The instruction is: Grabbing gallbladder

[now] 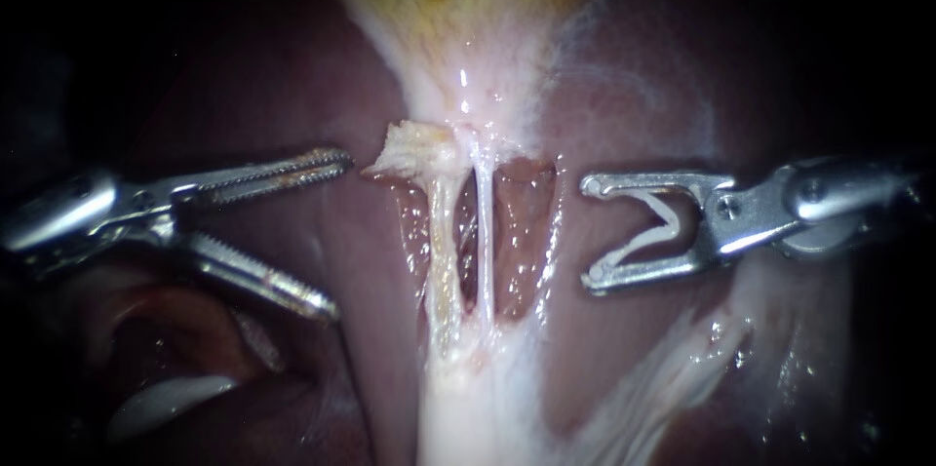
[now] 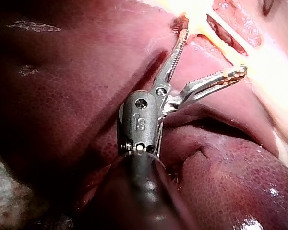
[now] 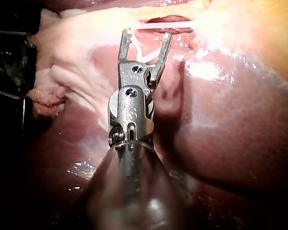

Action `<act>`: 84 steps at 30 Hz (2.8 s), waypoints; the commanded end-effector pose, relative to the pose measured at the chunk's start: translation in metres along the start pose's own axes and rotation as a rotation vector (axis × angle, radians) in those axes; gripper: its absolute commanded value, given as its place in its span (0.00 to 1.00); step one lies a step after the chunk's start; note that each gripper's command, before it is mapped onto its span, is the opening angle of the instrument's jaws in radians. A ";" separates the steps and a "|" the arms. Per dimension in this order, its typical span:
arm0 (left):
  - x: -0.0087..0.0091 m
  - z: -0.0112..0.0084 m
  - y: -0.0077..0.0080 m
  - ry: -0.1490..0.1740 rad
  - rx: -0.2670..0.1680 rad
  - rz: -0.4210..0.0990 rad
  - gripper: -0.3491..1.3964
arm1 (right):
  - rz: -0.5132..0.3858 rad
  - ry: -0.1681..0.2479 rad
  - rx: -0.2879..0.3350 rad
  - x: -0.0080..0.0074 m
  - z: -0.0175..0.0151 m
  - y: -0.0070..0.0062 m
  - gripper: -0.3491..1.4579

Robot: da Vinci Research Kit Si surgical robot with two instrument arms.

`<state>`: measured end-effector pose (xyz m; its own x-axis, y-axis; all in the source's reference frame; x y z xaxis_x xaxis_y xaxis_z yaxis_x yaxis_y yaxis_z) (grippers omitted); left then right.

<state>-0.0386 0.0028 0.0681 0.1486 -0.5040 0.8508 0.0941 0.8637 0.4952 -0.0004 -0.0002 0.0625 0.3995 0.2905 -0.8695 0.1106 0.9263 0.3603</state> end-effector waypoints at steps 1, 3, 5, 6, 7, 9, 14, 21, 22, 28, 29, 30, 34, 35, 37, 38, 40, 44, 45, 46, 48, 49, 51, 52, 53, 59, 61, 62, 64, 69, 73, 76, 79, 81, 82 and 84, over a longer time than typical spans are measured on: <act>0.0000 0.0000 0.0001 0.000 0.001 0.000 0.82 | 0.000 0.000 0.000 0.0000 0.0000 0.0000 0.47; 0.0001 0.0001 0.0004 0.000 0.002 0.000 0.82 | 0.000 0.000 0.000 0.0000 0.0000 0.0000 0.47; 0.0002 0.0002 0.0008 -0.001 0.003 0.000 0.82 | 0.000 0.000 0.000 0.0000 0.0000 0.0000 0.47; 0.0003 0.0003 0.0012 -0.001 0.003 0.000 0.82 | 0.000 0.000 0.000 0.0000 0.0000 0.0000 0.47; 0.0003 0.0005 0.0015 -0.001 0.004 0.000 0.82 | 0.000 0.000 0.000 0.0000 0.0000 0.0000 0.47; 0.0005 0.0008 0.0021 -0.001 0.005 0.000 0.82 | 0.000 0.000 0.000 0.0000 0.0000 0.0000 0.47; 0.0011 0.0018 0.0043 -0.001 -0.002 0.001 0.82 | -0.001 0.000 0.000 -0.0001 0.0000 -0.0001 0.47; 0.0017 0.0031 0.0060 0.000 -0.016 0.002 0.82 | -0.001 0.000 0.000 -0.0001 0.0000 -0.0001 0.47; 0.0018 0.0033 0.0061 0.000 -0.017 0.003 0.82 | -0.001 0.000 0.000 -0.0001 0.0000 -0.0001 0.47; 0.0022 0.0044 0.0064 0.001 -0.024 0.005 0.77 | -0.001 0.000 0.000 -0.0001 0.0000 -0.0001 0.47; 0.0023 0.0046 0.0065 0.001 -0.028 0.006 0.76 | -0.001 0.000 0.000 -0.0001 0.0000 -0.0001 0.47; 0.0025 0.0047 0.0066 0.001 -0.029 0.012 0.75 | -0.001 0.000 0.000 -0.0001 0.0000 -0.0001 0.47; 0.0031 0.0053 0.0071 0.003 -0.044 -0.008 0.71 | -0.001 0.000 0.000 -0.0001 0.0000 -0.0001 0.47; 0.0033 0.0054 0.0073 0.006 -0.048 -0.014 0.70 | -0.001 0.000 0.000 -0.0001 0.0000 -0.0001 0.47; 0.0035 0.0055 0.0076 0.009 -0.048 -0.013 0.68 | -0.001 0.000 0.000 -0.0001 0.0000 -0.0001 0.47; 0.0037 0.0055 0.0078 0.013 -0.051 -0.012 0.67 | -0.001 0.000 0.000 -0.0001 0.0000 -0.0001 0.47; 0.0041 0.0054 0.0083 0.017 -0.060 -0.011 0.65 | -0.001 0.000 0.000 -0.0001 0.0000 -0.0001 0.47; 0.0047 0.0049 0.0092 0.033 -0.064 -0.010 0.61 | -0.001 0.000 0.000 -0.0001 0.0001 -0.0001 0.47; 0.0048 0.0048 0.0093 0.034 -0.072 -0.009 0.58 | -0.001 0.000 0.000 -0.0001 0.0000 -0.0001 0.47; 0.0049 0.0046 0.0094 0.037 -0.078 -0.009 0.55 | -0.001 0.000 0.000 -0.0001 0.0000 -0.0001 0.47; 0.0049 0.0043 0.0095 0.038 -0.081 -0.009 0.48 | -0.001 0.000 0.000 -0.0001 0.0001 -0.0001 0.47; 0.0050 0.0042 0.0095 0.041 -0.084 -0.009 0.44 | -0.001 0.000 0.000 -0.0001 0.0000 -0.0001 0.47; 0.0050 0.0040 0.0094 0.047 -0.083 -0.010 0.35 | -0.001 0.000 0.001 -0.0001 0.0000 -0.0001 0.47; 0.0050 0.0039 0.0093 0.050 -0.082 -0.009 0.31 | -0.001 0.000 0.001 -0.0001 0.0000 -0.0002 0.47; 0.0050 0.0038 0.0092 0.053 -0.082 -0.009 0.28 | -0.001 0.000 0.001 -0.0001 0.0000 -0.0002 0.47; 0.0046 0.0031 0.0086 0.056 -0.092 -0.029 0.03 | -0.001 0.000 0.001 0.0000 0.0000 -0.0002 0.47; 0.0044 0.0027 0.0083 0.059 -0.090 -0.036 0.00 | -0.001 0.000 0.001 0.0000 0.0000 -0.0002 0.47; 0.0043 0.0025 0.0082 0.059 -0.089 -0.036 0.00 | -0.001 0.000 0.001 0.0000 0.0000 -0.0002 0.47; 0.0041 0.0020 0.0079 0.061 -0.088 -0.049 0.00 | -0.001 0.000 0.001 0.0000 -0.0001 -0.0002 0.47; 0.0029 0.0010 0.0068 0.071 -0.088 -0.085 0.00 | -0.001 0.000 0.002 -0.0001 -0.0001 -0.0002 0.47; 0.0009 0.0003 0.0056 0.071 -0.090 -0.095 0.00 | -0.001 0.000 0.002 -0.0001 -0.0001 -0.0002 0.47; -0.0012 -0.0004 0.0046 0.070 -0.088 -0.107 0.00 | -0.002 0.001 0.002 -0.0001 -0.0002 -0.0002 0.46; -0.0033 -0.0012 0.0039 0.060 -0.095 -0.124 0.00 | -0.002 0.001 0.002 -0.0001 -0.0002 -0.0002 0.46; -0.0048 -0.0017 0.0035 0.041 -0.101 -0.109 0.00 | -0.002 0.001 0.002 -0.0001 -0.0002 -0.0003 0.46; -0.0051 -0.0018 0.0034 0.035 -0.102 -0.105 0.00 | -0.002 0.001 0.002 -0.0001 -0.0002 -0.0002 0.46; -0.0061 -0.0021 0.0030 0.021 -0.103 -0.105 0.00 | -0.002 0.001 0.002 -0.0001 -0.0002 -0.0002 0.46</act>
<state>-0.0371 0.0085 0.0636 0.1522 -0.5908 0.7924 0.2091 0.8028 0.5584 -0.0007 -0.0004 0.0624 0.3988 0.2890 -0.8703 0.1135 0.9262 0.3596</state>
